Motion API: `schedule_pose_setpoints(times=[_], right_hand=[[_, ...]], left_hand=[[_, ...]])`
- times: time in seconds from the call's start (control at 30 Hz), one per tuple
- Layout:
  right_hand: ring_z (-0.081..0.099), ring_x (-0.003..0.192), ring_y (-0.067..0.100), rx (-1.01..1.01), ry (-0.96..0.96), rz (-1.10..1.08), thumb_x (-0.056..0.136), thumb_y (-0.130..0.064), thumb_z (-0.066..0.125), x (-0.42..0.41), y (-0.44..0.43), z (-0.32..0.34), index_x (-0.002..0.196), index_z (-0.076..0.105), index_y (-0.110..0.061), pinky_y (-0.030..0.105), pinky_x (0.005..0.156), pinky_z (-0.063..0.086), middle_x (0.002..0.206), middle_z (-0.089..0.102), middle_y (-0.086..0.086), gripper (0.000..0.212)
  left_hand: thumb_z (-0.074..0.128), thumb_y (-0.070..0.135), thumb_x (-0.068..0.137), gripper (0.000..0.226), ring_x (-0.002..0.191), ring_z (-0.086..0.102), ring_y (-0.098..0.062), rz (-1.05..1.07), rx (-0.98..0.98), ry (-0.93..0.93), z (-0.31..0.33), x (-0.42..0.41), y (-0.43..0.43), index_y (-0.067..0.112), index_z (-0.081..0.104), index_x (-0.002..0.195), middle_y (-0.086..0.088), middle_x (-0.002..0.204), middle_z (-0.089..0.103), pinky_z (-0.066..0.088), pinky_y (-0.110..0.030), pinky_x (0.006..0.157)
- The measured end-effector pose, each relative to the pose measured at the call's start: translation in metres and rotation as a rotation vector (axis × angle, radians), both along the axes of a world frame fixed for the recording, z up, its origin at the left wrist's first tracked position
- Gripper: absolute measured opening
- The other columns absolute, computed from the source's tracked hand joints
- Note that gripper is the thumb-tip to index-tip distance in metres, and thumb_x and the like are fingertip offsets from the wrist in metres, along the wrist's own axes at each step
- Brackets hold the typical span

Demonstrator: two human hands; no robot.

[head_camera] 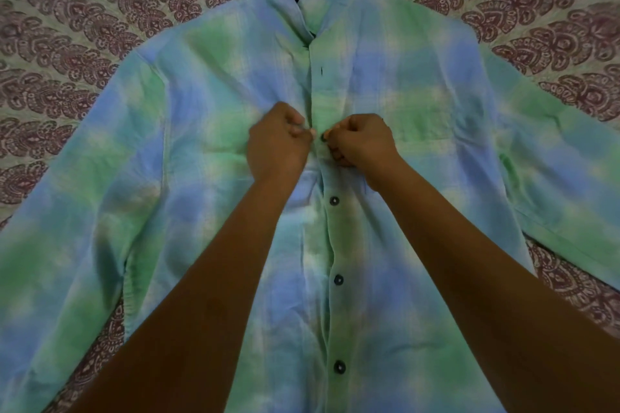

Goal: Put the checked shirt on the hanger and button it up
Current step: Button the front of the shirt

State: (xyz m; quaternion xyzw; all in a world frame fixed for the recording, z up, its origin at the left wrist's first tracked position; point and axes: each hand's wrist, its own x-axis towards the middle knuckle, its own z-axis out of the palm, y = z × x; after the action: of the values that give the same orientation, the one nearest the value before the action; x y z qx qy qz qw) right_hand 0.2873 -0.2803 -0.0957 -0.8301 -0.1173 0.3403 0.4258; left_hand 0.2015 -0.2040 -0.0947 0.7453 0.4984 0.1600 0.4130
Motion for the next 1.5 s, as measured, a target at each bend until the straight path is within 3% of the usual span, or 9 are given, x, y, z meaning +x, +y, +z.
schedule_pose_setpoints(times=[0.1,0.27,0.5,0.7,0.83,1.0,1.2,1.37,1.5], right_hand=[[0.059,0.077,0.02,0.051,-0.336,0.004,0.077,-0.02,0.066,0.002,0.005,0.012,0.088,0.06,-0.006,0.032,0.072,0.048,0.088,0.067,0.01,0.018],[0.053,0.083,0.025,-0.043,-0.617,0.231,0.071,-0.027,0.073,0.011,0.036,0.017,0.116,0.042,-0.007,0.033,0.058,0.036,0.115,0.046,0.012,0.058],[0.058,0.09,0.029,-0.119,-0.733,0.176,0.083,-0.017,0.055,0.034,0.042,0.021,0.108,0.051,-0.006,0.033,0.063,0.036,0.105,0.06,0.012,0.029],[0.062,0.076,0.025,0.101,-0.583,-0.058,0.085,-0.021,0.055,0.047,0.033,0.022,0.083,0.068,-0.011,0.03,0.063,0.046,0.082,0.069,0.013,0.017],[0.066,0.074,0.027,0.175,-0.289,-0.247,0.083,-0.019,0.061,0.052,0.037,0.019,0.074,0.069,-0.014,0.033,0.075,0.053,0.071,0.067,0.009,0.014],[0.055,0.064,0.026,0.239,0.022,-0.305,0.081,-0.014,0.065,0.047,0.04,0.014,0.055,0.061,-0.015,0.05,0.075,0.054,0.064,0.059,0.015,0.026],[0.058,0.065,0.017,0.337,0.185,-0.25,0.08,0.005,0.062,0.041,0.036,0.023,0.078,0.067,-0.01,0.022,0.063,0.054,0.067,0.062,0.004,0.015],[0.061,0.069,0.019,0.413,0.195,-0.232,0.078,0.006,0.064,0.036,0.036,0.019,0.079,0.065,-0.012,0.031,0.075,0.054,0.07,0.064,0.006,0.018],[0.06,0.065,0.012,0.434,0.215,-0.257,0.08,0.003,0.063,0.031,0.037,0.017,0.093,0.064,-0.005,0.02,0.067,0.053,0.071,0.062,0.005,0.015]], left_hand=[[0.068,0.013,0.071,0.019,0.07,0.068,-0.028,0.08,-0.115,-0.117,0.009,0.007,0.021,0.025,0.056,0.063,-0.003,0.067,0.065,0.058,-0.047,0.073],[0.056,0.005,0.072,0.019,0.074,0.069,-0.028,-0.016,-0.016,-0.181,0.019,0.035,0.044,0.02,0.068,0.074,-0.004,0.071,0.068,0.057,-0.045,0.077],[0.061,0.005,0.078,0.019,0.08,0.066,-0.017,-0.113,0.158,-0.066,0.017,0.049,0.043,0.01,0.069,0.094,-0.007,0.089,0.071,0.051,-0.023,0.081],[0.063,0.021,0.082,0.023,0.082,0.056,-0.025,-0.095,0.353,0.066,0.009,0.057,0.027,0.013,0.054,0.102,-0.009,0.101,0.056,0.042,-0.036,0.066],[0.062,0.021,0.084,0.03,0.082,0.058,-0.032,-0.158,0.474,0.154,0.001,0.054,0.021,0.01,0.051,0.109,-0.013,0.11,0.053,0.036,-0.035,0.057],[0.064,0.015,0.079,0.017,0.067,0.062,-0.033,-0.166,0.612,0.127,-0.007,0.049,0.023,0.008,0.06,0.094,-0.014,0.083,0.065,0.029,-0.029,0.051],[0.065,0.017,0.082,0.013,0.083,0.063,-0.025,0.002,0.258,-0.063,0.009,0.051,0.022,0.013,0.067,0.093,-0.006,0.087,0.069,0.047,-0.033,0.072],[0.069,0.014,0.08,0.014,0.081,0.065,-0.019,-0.062,0.179,-0.101,0.024,0.047,0.033,0.01,0.07,0.094,-0.009,0.092,0.07,0.051,-0.028,0.079],[0.072,0.013,0.076,0.017,0.076,0.063,-0.014,-0.052,0.164,-0.105,0.028,0.047,0.035,0.009,0.07,0.092,-0.003,0.083,0.069,0.049,-0.019,0.073]])
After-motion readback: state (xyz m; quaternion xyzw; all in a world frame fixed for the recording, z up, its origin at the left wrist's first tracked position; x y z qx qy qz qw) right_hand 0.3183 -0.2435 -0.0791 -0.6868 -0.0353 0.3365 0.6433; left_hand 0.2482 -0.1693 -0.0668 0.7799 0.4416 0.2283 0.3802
